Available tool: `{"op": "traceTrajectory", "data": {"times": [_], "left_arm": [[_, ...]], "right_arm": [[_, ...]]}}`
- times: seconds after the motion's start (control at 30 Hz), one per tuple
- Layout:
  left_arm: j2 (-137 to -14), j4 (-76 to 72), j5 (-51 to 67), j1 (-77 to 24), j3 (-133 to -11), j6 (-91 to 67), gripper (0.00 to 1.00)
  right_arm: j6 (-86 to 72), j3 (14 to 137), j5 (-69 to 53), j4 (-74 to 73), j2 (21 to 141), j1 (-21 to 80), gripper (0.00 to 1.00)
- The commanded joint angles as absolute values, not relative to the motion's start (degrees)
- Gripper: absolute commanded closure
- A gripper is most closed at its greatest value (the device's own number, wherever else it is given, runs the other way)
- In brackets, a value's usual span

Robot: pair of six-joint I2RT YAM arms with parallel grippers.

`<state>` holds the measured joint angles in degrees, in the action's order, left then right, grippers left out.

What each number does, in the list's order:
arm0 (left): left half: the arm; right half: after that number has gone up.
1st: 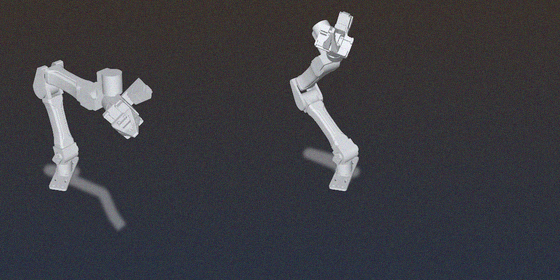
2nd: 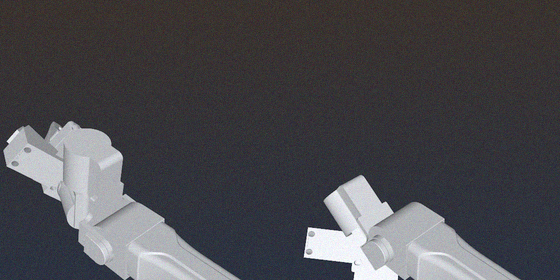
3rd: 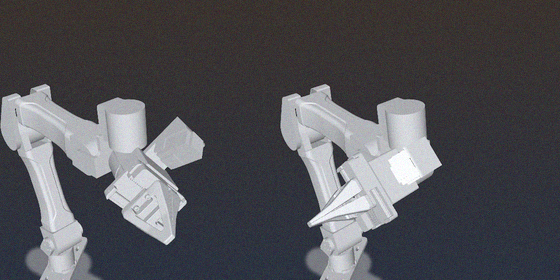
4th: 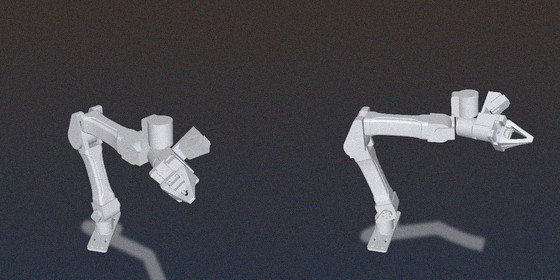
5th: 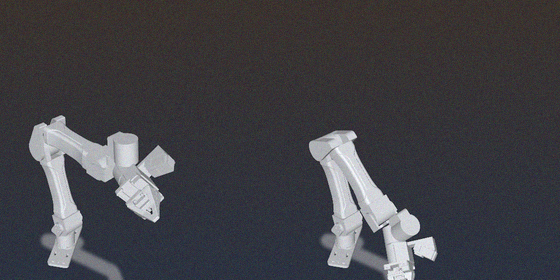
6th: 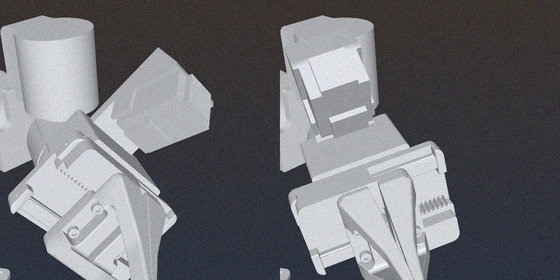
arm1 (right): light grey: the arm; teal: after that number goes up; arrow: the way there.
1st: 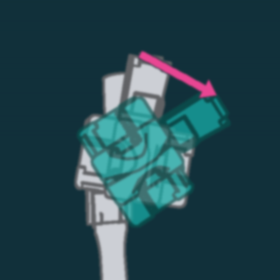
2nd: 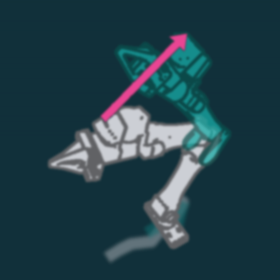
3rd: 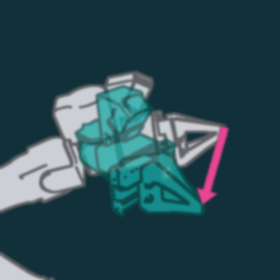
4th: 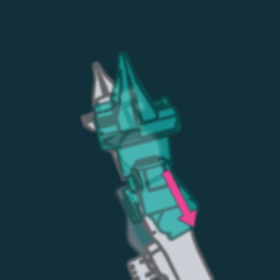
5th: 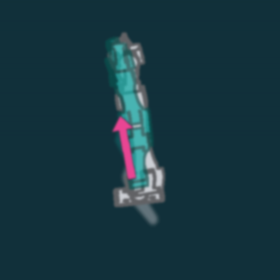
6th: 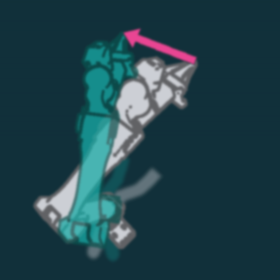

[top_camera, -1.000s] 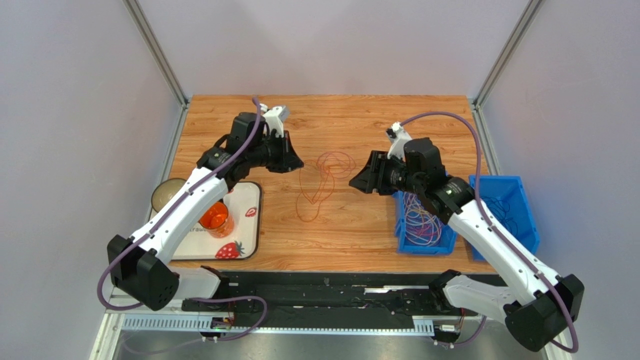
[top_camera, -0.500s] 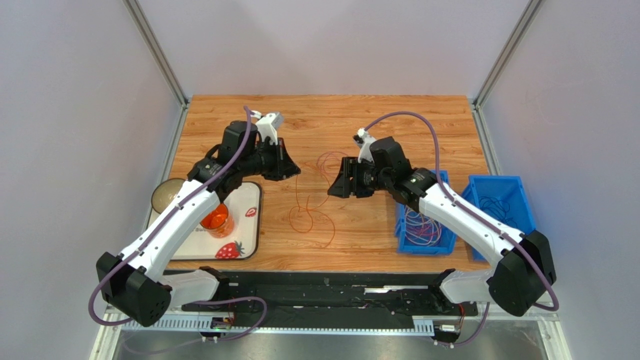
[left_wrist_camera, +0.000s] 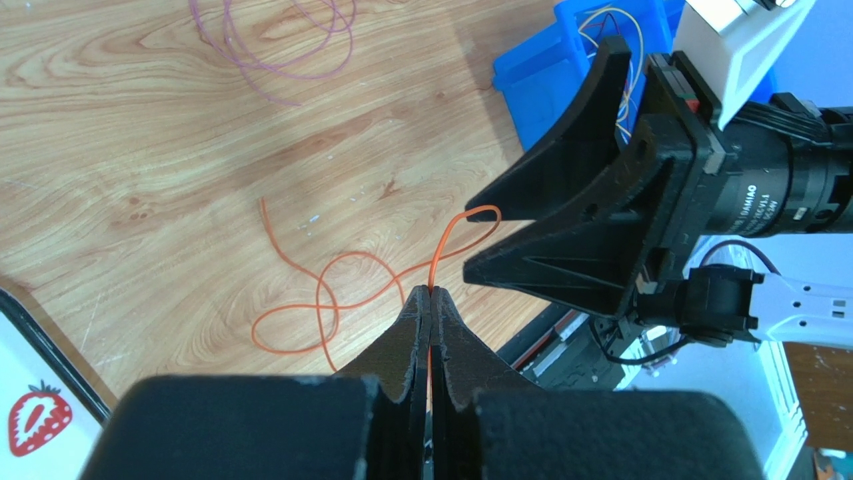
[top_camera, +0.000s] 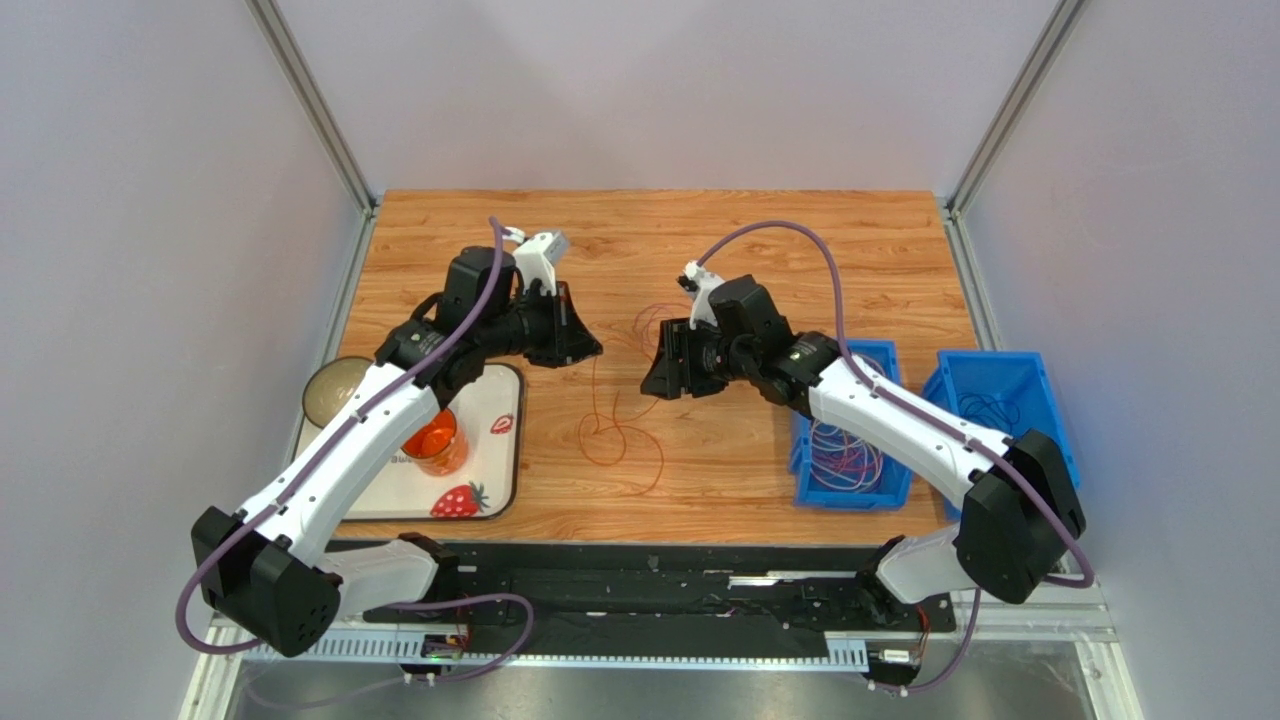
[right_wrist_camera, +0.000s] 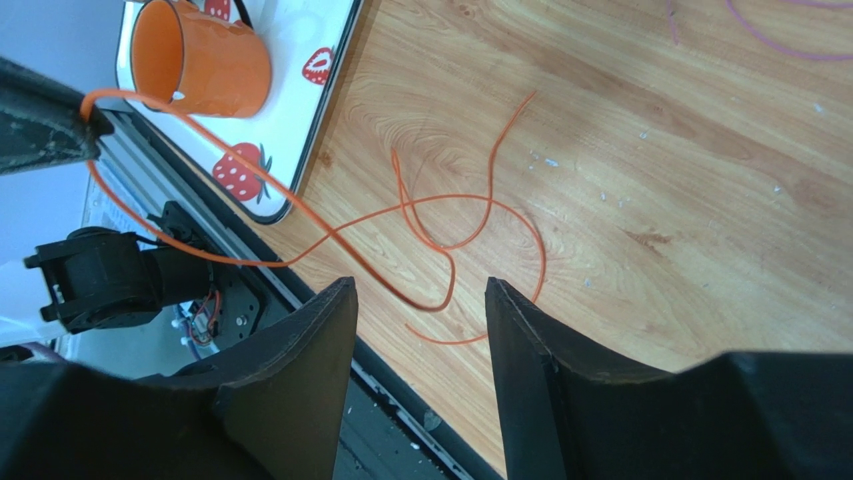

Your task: Untangle the cables

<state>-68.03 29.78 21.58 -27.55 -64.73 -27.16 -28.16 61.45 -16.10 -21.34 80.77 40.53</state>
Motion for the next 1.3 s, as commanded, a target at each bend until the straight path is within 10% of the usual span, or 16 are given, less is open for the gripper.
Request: {"op": "traceTrajectory", "data": {"times": [0.0, 0.23, 0.37, 0.47, 0.5, 0.6, 1.27], "left_arm": [[-66.27, 28.21, 23.47, -27.86, -64.78, -27.69, 1.00], [-66.88, 28.48, 23.82, -27.86, -64.95, -27.60, 1.00], [-67.76, 29.18, 23.21, -27.86, -65.30, -27.69, 1.00], [-68.03, 32.25, 21.20, -27.86, -66.26, -26.72, 0.61], [-67.51, 33.13, 20.31, -27.86, -66.53, -26.54, 0.33], [-64.88, 37.08, 16.36, -27.86, -67.23, -25.58, 0.09], [-40.52, 50.54, 0.27, -27.95, -54.85, -23.55, 0.09]], "right_arm": [[-25.49, 64.95, -13.19, -18.98, 81.47, 41.22, 0.49], [-24.08, 65.92, -11.60, -19.86, 81.48, 42.01, 1.00], [-24.69, 65.92, -10.81, -20.65, 79.64, 42.27, 1.00], [-25.66, 68.01, -7.75, -23.81, 76.82, 42.27, 1.00], [-25.75, 68.90, -6.78, -25.04, 75.42, 42.28, 1.00], [-26.02, 73.37, -1.25, -29.17, 73.40, 42.10, 1.00], [-24.44, 104.92, 24.07, -45.52, 71.36, 37.18, 1.00]]}}
